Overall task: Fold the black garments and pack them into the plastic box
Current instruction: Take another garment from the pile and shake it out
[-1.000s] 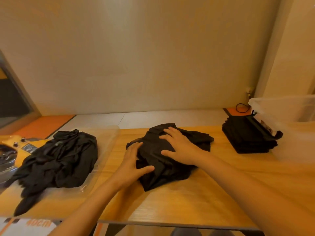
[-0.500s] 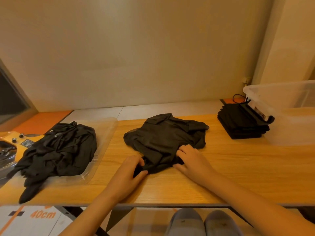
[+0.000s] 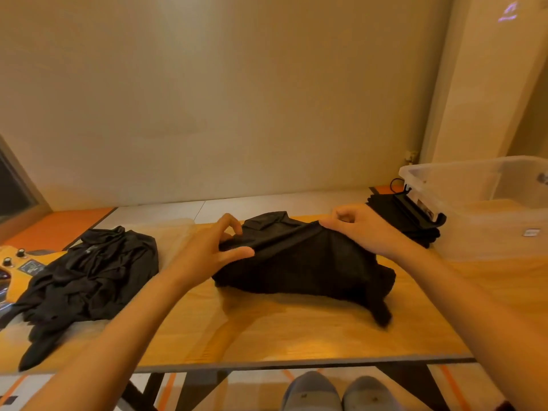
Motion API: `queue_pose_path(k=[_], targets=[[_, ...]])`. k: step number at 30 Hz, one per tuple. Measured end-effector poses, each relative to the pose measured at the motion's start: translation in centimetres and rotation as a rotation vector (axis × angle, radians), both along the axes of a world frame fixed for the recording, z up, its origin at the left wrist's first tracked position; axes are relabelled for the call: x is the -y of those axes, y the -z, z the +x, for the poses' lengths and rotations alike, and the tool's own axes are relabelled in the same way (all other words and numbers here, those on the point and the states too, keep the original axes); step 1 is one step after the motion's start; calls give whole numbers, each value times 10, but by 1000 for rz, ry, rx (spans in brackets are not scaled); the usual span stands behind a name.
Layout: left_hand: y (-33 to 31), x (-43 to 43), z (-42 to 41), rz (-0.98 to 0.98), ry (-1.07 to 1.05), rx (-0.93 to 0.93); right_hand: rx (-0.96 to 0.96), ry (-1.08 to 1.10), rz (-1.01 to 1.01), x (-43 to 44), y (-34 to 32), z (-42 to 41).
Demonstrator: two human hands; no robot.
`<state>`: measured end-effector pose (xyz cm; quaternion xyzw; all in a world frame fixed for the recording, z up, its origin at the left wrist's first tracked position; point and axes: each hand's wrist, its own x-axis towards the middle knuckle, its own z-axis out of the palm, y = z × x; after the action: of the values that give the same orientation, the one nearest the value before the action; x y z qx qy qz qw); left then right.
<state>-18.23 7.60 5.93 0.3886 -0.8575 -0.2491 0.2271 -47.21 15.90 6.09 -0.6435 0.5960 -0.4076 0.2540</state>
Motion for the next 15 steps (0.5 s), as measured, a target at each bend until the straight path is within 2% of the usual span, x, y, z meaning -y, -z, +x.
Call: queue_pose_path(k=[4,7,10,12,14,15], targets=[[-37,8,-14,-274,40,356,-145,2,-33,-7,-35,-23],[-47,15,-18,-390,31,341,-341,0,27,-14,-44,-35],[-30,22,-7,-422,-3,366,-662,-8,125,-25,-23,-39],[-4,27,2,-360,-2,543,-811,3,178,-31,6,-40],[23,28,9,-179,28,680,-741,-13,276,-36,35,-42],[34,25,12,-115,40,678,-663,-16,311,-39,46,-44]])
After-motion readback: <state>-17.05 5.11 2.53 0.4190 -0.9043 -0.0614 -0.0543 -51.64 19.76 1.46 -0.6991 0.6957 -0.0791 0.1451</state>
